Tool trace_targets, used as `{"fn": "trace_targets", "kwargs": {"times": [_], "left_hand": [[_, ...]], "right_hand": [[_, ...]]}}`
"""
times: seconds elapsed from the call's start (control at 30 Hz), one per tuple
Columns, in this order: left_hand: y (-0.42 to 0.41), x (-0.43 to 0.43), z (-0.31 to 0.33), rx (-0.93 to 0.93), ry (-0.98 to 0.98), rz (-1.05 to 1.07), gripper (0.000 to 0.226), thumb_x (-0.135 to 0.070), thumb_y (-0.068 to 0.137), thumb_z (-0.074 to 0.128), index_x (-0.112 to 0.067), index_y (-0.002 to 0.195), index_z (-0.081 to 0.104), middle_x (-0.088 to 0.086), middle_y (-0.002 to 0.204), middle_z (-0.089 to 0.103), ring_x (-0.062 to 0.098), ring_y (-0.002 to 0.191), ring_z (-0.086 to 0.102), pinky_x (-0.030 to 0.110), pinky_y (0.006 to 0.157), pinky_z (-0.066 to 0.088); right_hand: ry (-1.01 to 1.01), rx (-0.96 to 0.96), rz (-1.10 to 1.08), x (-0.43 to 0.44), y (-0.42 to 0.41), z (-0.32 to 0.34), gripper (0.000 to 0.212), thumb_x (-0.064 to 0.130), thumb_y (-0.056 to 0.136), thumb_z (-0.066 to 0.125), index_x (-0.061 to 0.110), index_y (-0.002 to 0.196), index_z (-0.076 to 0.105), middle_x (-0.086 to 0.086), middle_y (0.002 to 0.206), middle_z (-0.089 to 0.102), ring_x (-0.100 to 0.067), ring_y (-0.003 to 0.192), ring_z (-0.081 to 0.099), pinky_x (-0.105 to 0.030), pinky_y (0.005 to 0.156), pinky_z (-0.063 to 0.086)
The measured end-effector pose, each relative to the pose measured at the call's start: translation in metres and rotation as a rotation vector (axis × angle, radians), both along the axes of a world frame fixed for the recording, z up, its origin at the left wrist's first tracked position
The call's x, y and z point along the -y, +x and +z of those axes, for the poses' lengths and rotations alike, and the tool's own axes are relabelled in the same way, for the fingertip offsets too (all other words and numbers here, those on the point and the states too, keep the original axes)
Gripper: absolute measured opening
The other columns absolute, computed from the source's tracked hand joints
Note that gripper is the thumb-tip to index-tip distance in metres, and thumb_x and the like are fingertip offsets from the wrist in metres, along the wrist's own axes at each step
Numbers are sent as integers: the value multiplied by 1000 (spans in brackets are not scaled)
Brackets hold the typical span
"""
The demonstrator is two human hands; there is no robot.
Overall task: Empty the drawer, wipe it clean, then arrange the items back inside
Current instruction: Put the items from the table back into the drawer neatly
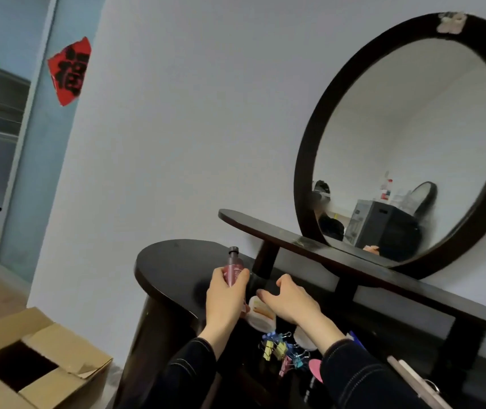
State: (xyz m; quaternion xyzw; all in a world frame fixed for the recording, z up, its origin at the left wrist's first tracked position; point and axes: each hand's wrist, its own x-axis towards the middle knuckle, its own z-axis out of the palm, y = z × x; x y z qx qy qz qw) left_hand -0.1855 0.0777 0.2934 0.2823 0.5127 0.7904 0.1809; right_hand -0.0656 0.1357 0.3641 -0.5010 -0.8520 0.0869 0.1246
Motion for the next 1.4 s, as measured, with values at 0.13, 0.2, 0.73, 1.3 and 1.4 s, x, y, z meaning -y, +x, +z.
{"fn": "trace_targets", "kwargs": {"times": [0.13,0.2,0.73,1.3,1.4], "left_hand": [[-2,-2,-3,-1,-5,-1,22,-44,83,69,-27,94,59,1,82,68,16,71,70,36,62,61],[-3,-2,-3,-8,-11,1,22,-44,84,69,-27,95,59,-1,84,68,18,74,70,41,69,61],[49,108,7,-7,72,-601,39,-42,81,78,-11,99,62,20,80,61,28,52,57,30,46,49],[141,159,-197,-132,-540,-728,29,-22,96,65,-15,122,55,9,95,68,23,75,68,42,74,59],[144,151,-223,-205,-668,-714,52,-22,96,64,-31,141,40,4,119,64,20,89,71,32,76,59]], "right_hand": [[-112,114,-97,-10,-26,-5,98,70,83,62,10,152,28,-11,141,56,-29,123,58,-42,99,50],[-166,16,-102,-15,-33,-8,93,60,82,71,7,148,31,-10,135,58,-28,119,59,-42,99,51],[21,-751,226,93,118,3,42,27,76,84,37,110,61,9,108,59,-8,91,64,-27,72,57],[-393,-667,-18,151,228,-262,53,29,82,82,35,125,51,15,114,59,-9,95,63,-15,65,55],[-506,-659,-119,139,229,-303,54,27,81,83,30,127,54,7,117,62,-13,97,64,-21,66,57]]}}
